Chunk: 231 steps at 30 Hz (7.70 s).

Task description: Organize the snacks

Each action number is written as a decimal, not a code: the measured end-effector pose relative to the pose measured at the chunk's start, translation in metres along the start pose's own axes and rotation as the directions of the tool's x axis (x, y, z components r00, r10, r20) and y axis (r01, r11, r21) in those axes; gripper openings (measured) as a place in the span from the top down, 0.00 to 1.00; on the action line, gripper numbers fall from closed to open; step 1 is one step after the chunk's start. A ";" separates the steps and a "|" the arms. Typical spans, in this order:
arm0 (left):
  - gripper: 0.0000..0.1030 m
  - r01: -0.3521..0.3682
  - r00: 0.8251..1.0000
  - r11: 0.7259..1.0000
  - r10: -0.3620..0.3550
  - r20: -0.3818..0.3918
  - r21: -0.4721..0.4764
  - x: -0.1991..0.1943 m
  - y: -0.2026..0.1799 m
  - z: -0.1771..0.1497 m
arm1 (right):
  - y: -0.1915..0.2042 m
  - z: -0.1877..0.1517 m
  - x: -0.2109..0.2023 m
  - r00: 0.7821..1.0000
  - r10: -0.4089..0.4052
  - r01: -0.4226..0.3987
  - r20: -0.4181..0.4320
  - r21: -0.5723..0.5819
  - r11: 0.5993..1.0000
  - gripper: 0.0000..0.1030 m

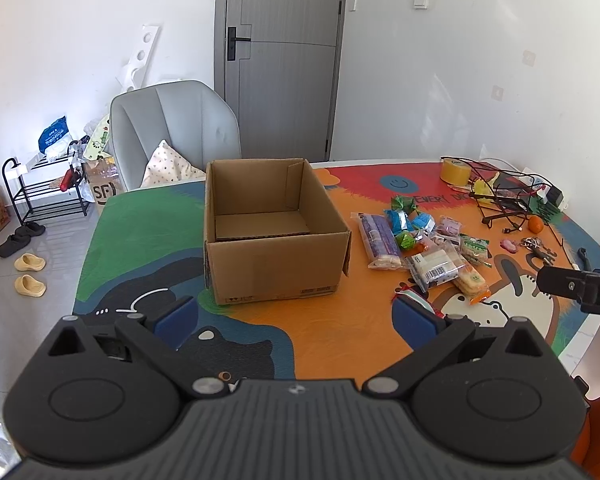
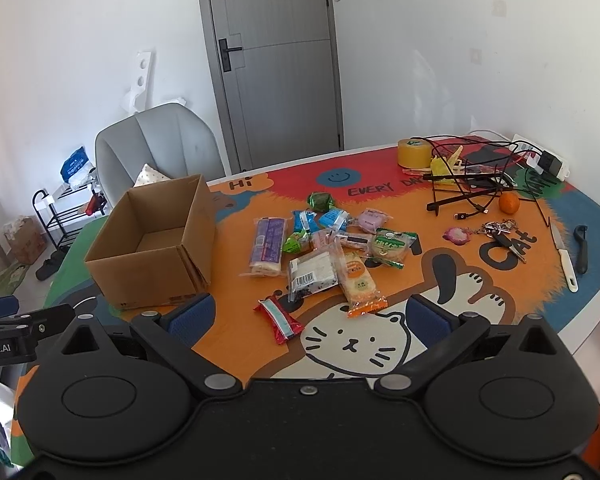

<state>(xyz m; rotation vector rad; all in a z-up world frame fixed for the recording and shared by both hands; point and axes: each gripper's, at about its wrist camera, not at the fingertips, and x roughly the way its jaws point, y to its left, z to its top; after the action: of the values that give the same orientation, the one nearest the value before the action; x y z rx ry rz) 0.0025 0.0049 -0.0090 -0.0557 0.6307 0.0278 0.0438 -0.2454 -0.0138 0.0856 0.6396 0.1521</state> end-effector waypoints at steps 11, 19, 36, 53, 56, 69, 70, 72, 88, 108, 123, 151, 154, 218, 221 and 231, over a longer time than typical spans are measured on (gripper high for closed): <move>0.00 -0.002 1.000 1.000 0.002 -0.002 -0.002 0.000 0.000 0.000 | 0.003 0.000 0.000 1.000 0.003 -0.003 0.001 -0.012 1.000 0.00; 0.00 -0.001 1.000 1.000 0.001 -0.016 0.000 0.007 0.000 -0.001 | 0.000 -0.001 0.003 1.000 0.006 -0.006 0.005 -0.006 1.000 0.00; 0.01 0.045 0.999 0.997 -0.047 -0.025 -0.054 0.053 -0.026 0.007 | -0.045 0.001 0.044 0.995 0.083 -0.074 -0.064 0.130 0.989 0.00; 0.03 0.125 0.990 0.991 -0.128 -0.062 -0.046 0.097 -0.071 0.006 | -0.078 -0.005 0.086 0.992 0.098 -0.087 -0.076 0.134 0.987 0.00; 0.03 0.127 0.989 0.990 -0.131 -0.064 -0.058 0.106 -0.074 0.005 | -0.079 -0.006 0.093 0.991 0.112 -0.103 -0.071 0.115 0.988 0.00; 0.02 0.104 0.992 0.985 -0.112 -0.051 -0.139 0.147 -0.086 -0.005 | -0.088 -0.013 0.135 0.996 0.076 -0.074 -0.056 0.035 0.997 0.00; 0.03 0.102 0.992 0.985 -0.110 -0.054 -0.140 0.150 -0.087 -0.006 | -0.089 -0.014 0.138 0.996 0.069 -0.068 -0.054 0.029 0.997 0.00; 0.03 0.096 0.992 0.986 -0.106 -0.069 -0.139 0.157 -0.090 -0.008 | -0.090 -0.016 0.143 0.997 0.065 -0.063 -0.048 0.026 0.998 0.00; 0.17 0.098 0.988 0.992 -0.106 -0.116 -0.073 0.186 -0.118 -0.027 | -0.091 -0.027 0.167 0.997 0.040 -0.041 -0.061 -0.026 0.999 0.15; 0.82 0.040 0.995 0.999 -0.037 -0.096 0.036 0.192 -0.142 -0.033 | -0.098 -0.042 0.152 0.996 0.055 -0.055 -0.073 -0.003 0.998 0.66; 0.82 0.030 0.996 0.999 -0.033 -0.083 -0.034 0.180 -0.108 -0.027 | -0.079 -0.029 0.165 0.998 0.031 -0.035 -0.050 -0.070 0.997 0.32; 0.82 0.025 0.998 0.999 -0.022 0.056 -0.040 0.137 -0.081 0.014 | -0.053 0.009 0.138 0.998 0.054 -0.053 0.017 -0.075 0.996 0.64; 0.82 0.008 0.997 0.999 -0.005 0.078 -0.043 0.130 -0.075 0.021 | -0.043 0.015 0.135 0.997 0.069 -0.066 0.033 -0.081 0.995 0.64; 0.25 -0.235 0.959 0.925 0.270 0.082 -0.299 0.126 0.073 0.058 | 0.125 0.068 0.177 0.921 0.385 -0.371 0.056 -0.170 0.913 0.55; 0.17 -0.253 0.952 0.922 0.291 0.092 -0.293 0.123 0.071 0.057 | 0.120 0.065 0.178 0.932 0.361 -0.351 0.046 -0.149 0.925 0.41; 0.07 -0.235 0.959 0.931 0.269 0.088 -0.278 0.124 0.058 0.056 | 0.092 0.057 0.161 0.957 0.282 -0.274 0.065 -0.115 0.955 0.18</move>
<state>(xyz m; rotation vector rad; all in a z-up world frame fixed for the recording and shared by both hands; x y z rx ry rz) 0.1330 0.0670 -0.0400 -0.2298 0.5022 0.3638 0.1952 -0.1293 -0.0516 0.0794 0.5354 0.4527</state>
